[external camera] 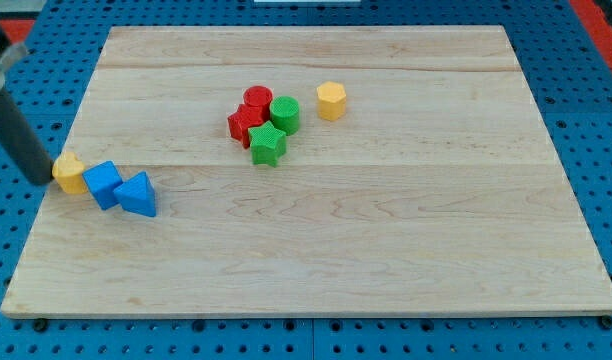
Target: Push the red circle along with the green circle down and right a bit
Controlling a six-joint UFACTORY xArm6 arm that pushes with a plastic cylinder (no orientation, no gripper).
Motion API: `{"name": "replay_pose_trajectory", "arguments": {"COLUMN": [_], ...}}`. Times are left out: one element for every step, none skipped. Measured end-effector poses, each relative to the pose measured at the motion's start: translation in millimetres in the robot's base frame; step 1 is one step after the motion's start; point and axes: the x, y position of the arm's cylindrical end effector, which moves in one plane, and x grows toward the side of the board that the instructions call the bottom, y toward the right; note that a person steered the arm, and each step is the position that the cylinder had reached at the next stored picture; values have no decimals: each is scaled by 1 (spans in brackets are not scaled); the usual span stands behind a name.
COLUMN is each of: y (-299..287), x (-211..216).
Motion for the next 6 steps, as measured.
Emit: {"name": "replay_pose_trajectory", "arguments": {"y": [29,38,21,17,61,153], "x": [3,-37,-43,-79,-134,-145]}}
